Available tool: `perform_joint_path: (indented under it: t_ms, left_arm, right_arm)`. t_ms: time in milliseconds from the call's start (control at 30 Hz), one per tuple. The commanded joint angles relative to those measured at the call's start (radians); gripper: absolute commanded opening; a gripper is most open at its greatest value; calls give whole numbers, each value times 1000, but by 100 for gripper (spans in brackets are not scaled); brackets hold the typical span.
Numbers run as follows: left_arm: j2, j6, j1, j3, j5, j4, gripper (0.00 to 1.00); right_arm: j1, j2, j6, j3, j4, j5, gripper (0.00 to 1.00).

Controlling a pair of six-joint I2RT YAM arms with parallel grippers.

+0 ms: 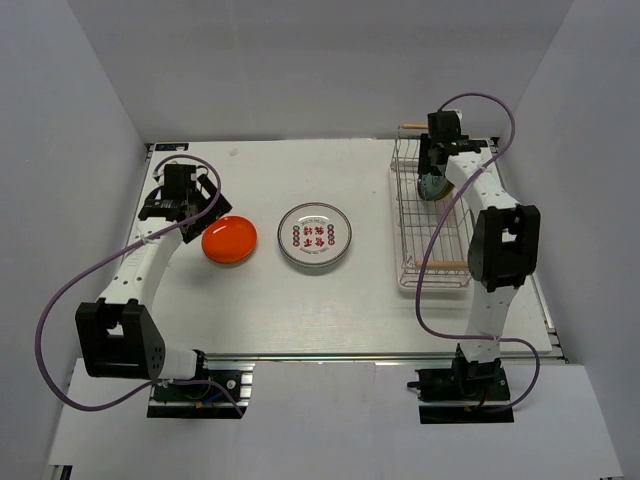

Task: Unload the plates from the dish rack

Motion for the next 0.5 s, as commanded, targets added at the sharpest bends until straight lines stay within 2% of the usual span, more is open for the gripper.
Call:
perform_joint_path:
  t_ms: [0, 167, 267, 300, 333, 467]
  left_arm:
    - [0, 14, -3, 0, 7, 9, 98]
    - [0, 14, -3, 1, 10, 9, 98]
    - [-3, 16, -3, 0, 11, 13, 98]
    - [-5, 16, -3, 0, 11, 15, 98]
    - [-5, 17, -3, 0, 13, 18, 98]
    - [-3, 23, -3, -16, 47, 40, 98]
  right_arm:
    - [-20, 12, 35, 49, 37, -39, 70]
    - [-39, 12, 61, 54, 31, -72, 57]
    - [-43, 9, 69, 57, 25, -79, 44]
    - [-48, 9, 69, 57, 25, -78, 33]
    - [-48, 8, 69, 57, 25, -81, 29]
    - [-60, 11, 61, 60, 22, -76, 20]
